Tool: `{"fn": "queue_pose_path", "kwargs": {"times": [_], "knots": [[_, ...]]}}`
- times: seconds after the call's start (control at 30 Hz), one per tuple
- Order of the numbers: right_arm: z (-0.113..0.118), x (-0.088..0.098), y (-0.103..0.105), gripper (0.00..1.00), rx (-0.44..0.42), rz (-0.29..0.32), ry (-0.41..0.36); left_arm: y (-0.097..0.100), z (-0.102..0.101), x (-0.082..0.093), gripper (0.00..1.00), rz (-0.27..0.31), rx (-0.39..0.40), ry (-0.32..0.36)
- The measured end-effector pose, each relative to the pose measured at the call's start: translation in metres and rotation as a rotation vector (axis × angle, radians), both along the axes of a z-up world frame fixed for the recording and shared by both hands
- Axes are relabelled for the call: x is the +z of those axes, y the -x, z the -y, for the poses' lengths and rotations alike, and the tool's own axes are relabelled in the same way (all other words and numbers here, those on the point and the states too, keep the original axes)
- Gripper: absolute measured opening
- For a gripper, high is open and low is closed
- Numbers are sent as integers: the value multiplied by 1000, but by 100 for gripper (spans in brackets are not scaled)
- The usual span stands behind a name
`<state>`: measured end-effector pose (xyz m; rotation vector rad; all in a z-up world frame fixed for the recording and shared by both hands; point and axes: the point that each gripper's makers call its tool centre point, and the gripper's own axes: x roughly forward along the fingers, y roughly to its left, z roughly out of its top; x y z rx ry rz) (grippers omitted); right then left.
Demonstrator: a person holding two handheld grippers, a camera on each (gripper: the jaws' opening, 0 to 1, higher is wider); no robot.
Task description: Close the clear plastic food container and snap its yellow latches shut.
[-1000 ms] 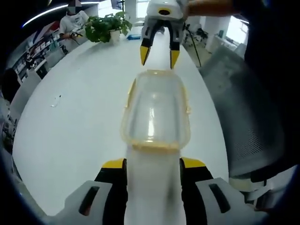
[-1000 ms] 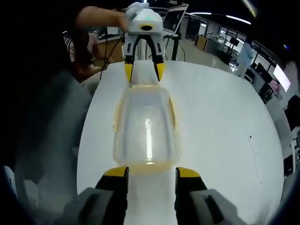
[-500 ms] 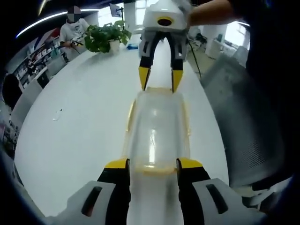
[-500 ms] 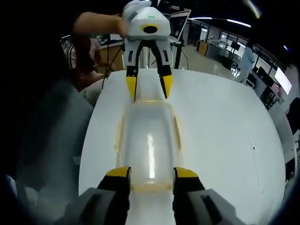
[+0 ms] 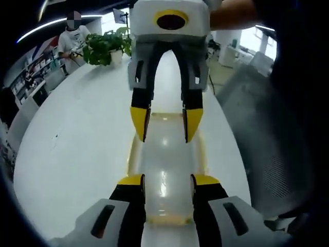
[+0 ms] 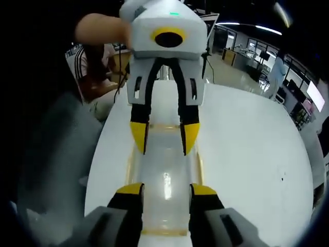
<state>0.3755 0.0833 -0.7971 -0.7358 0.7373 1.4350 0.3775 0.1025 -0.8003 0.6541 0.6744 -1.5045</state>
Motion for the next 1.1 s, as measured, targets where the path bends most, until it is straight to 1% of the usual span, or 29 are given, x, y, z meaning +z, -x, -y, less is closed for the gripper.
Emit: {"fn": "queue_pose_path", "kwargs": {"times": [0.1, 0.17, 0.23, 0.3, 0.43, 0.5, 0.6, 0.67, 0.73, 0.87, 0.97, 1.1], "knots": [[-4, -1, -1, 32, 5, 4, -4, 1, 5, 2, 32, -9, 3, 16], [-6, -1, -1, 32, 5, 3, -7, 4, 10, 5, 34, -41, 13, 41], [-7, -1, -2, 33, 6, 9, -9, 4, 12, 4, 33, -34, 10, 40], [-9, -2, -1, 33, 10, 2, -14, 3, 15, 3, 33, -29, 13, 37], [-7, -4, -3, 34, 19, 8, -3, 5, 21, 5, 35, -41, 20, 54], [-8, -3, -4, 35, 19, 6, -6, 7, 24, 4, 35, -46, 20, 54], [-8, -3, -5, 35, 28, 11, -5, 12, 26, 1, 36, -35, 6, 40], [-9, -3, -5, 35, 31, 8, -4, 13, 27, 1, 37, -36, 11, 45], [-9, -4, -6, 37, 35, 12, -1, 13, 29, 2, 37, -31, 21, 53], [-10, -4, -8, 38, 31, 5, -1, 20, 29, 2, 38, 18, 2, 42], [-11, -4, -8, 39, 36, 9, -3, 23, 28, 0, 39, 23, -1, 40], [-12, -4, -11, 39, 47, 15, 2, 23, 27, 1, 39, 38, 18, 49]]}}
